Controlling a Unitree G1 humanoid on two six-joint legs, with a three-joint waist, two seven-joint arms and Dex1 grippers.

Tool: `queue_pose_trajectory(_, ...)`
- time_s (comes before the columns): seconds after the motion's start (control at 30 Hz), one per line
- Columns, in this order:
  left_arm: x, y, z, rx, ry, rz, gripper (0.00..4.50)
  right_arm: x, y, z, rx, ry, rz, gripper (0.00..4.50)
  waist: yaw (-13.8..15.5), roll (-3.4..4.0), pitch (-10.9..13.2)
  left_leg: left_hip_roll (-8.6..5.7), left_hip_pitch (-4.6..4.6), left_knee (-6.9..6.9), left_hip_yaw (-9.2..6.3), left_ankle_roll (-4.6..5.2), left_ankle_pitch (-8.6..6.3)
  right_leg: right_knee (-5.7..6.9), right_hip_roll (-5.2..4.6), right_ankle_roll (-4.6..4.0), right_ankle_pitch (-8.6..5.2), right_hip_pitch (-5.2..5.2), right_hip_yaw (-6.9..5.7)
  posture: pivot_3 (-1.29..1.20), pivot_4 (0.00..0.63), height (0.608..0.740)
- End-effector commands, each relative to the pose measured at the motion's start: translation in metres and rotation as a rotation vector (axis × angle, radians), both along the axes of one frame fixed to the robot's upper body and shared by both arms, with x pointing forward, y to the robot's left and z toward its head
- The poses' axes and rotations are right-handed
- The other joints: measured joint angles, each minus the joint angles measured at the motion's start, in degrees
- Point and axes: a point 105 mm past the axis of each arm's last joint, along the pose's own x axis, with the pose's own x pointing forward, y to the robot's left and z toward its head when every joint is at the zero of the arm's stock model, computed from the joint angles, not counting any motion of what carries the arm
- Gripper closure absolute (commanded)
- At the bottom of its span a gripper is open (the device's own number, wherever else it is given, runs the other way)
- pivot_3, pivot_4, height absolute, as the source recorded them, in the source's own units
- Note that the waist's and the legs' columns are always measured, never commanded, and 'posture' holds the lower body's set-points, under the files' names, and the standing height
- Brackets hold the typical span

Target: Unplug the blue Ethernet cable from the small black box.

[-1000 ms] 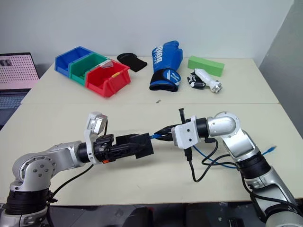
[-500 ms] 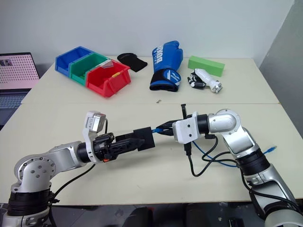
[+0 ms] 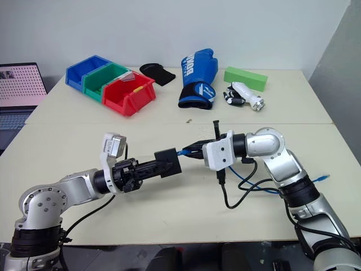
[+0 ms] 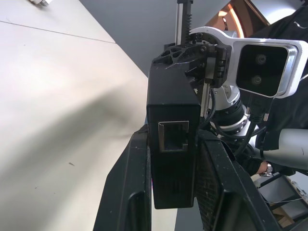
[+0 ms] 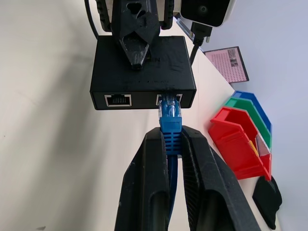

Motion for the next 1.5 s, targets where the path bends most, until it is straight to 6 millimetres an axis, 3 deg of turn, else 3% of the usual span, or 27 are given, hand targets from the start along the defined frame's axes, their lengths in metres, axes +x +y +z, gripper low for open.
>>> queue_pose_trajectory(0.03, -0.001, -0.001, 0.006, 0.009, -0.034, -0.016, 3.7, -0.013, 0.001, 0.005, -0.032, -0.088, 0.059, 4.04, 0.0, 0.0, 0.0, 0.0, 0.0, 0.0, 0.0, 0.0, 0.0, 0.0, 0.0, 0.0, 0.0, 0.0, 0.0, 0.0, 0.15, 0.74)
queue_pose_trajectory(0.07, -0.001, -0.001, 0.005, 0.017, -0.036, -0.021, 3.7, -0.014, -0.001, 0.003, -0.049, -0.09, 0.063, 3.69, 0.0, 0.0, 0.0, -0.01, 0.0, 0.0, 0.0, 0.0, 0.0, 0.0, 0.0, 0.0, 0.0, 0.0, 0.0, 0.0, 0.15, 0.74)
queue_pose_trajectory(0.2, -0.003, 0.0, 0.004, 0.056, -0.061, -0.045, 3.7, -0.015, -0.008, 0.004, -0.084, -0.103, 0.063, 3.0, 0.0, 0.0, 0.0, -0.01, 0.0, -0.01, 0.01, 0.0, 0.0, -0.01, 0.0, 0.0, 0.0, 0.0, 0.0, 0.0, 0.15, 0.74)
queue_pose_trajectory(0.33, -0.004, 0.0, 0.0, 0.102, -0.095, -0.078, 3.7, -0.02, -0.016, 0.009, -0.065, 0.0, 0.047, 2.13, 0.0, 0.0, 0.0, -0.02, 0.0, -0.01, 0.0, 0.0, 0.0, -0.01, 0.01, 0.0, 0.0, 0.01, 0.0, 0.0, 0.15, 0.74)
queue_pose_trajectory(0.43, -0.007, -0.001, -0.004, 0.155, -0.165, -0.116, 3.7, -0.023, -0.022, 0.017, 0.021, 0.208, -0.006, 1.47, 0.0, 0.0, 0.0, -0.02, -0.01, -0.02, 0.01, 0.0, 0.0, -0.03, 0.0, 0.0, 0.0, 0.01, 0.01, 0.0, 0.15, 0.74)
queue_pose_trajectory(0.5, -0.007, 0.0, -0.005, 0.191, -0.23, -0.131, 3.7, -0.027, -0.023, 0.022, 0.108, 0.439, -0.041, 1.2, 0.1, 0.0, 0.0, -0.02, -0.02, -0.03, -0.01, 0.0, 0.0, -0.03, 0.0, -0.01, 0.0, 0.01, 0.05, 0.0, 0.15, 0.74)
queue_pose_trajectory(0.63, -0.007, 0.001, -0.004, 0.22, -0.319, -0.176, 3.7, -0.035, -0.023, 0.019, 0.19, 0.792, -0.082, 1.2, 0.1, 0.02, 0.0, 0.02, -0.02, -0.04, -0.03, 0.01, -0.01, -0.05, -0.03, -0.02, 0.0, 0.01, 0.08, 0.0, 0.15, 0.74)
queue_pose_trajectory(0.8, -0.003, 0.003, 0.002, 0.199, -0.402, -0.203, 3.7, -0.041, -0.018, 0.01, 0.24, 1.036, -0.107, 1.2, 0.1, 0.02, 0.0, 0.0, -0.04, -0.07, -0.04, 0.02, -0.01, -0.08, -0.02, -0.03, -0.01, 0.0, 0.06, 0.0, 0.15, 0.74)
queue_pose_trajectory(1.1, -0.005, 0.004, 0.005, 0.179, -0.386, -0.252, 3.7, -0.04, -0.001, 0.002, 0.306, 1.128, -0.138, 1.2, 0.0, 0.02, 0.0, -0.03, -0.17, -0.09, 0.06, 0.03, -0.02, -0.05, 0.12, -0.01, -0.01, -0.19, -0.03, 0.0, 0.15, 0.74)
queue_pose_trajectory(1.5, -0.006, 0.004, 0.003, 0.18, -0.381, -0.256, 3.7, -0.038, 0.007, 0.002, 0.316, 1.182, -0.15, 1.2, 0.0, 0.02, 0.0, -0.02, -0.73, -0.02, 0.02, 0.03, -0.01, 0.03, 0.12, 0.0, 0.0, -0.71, -0.07, 0.0, 0.15, 0.74)
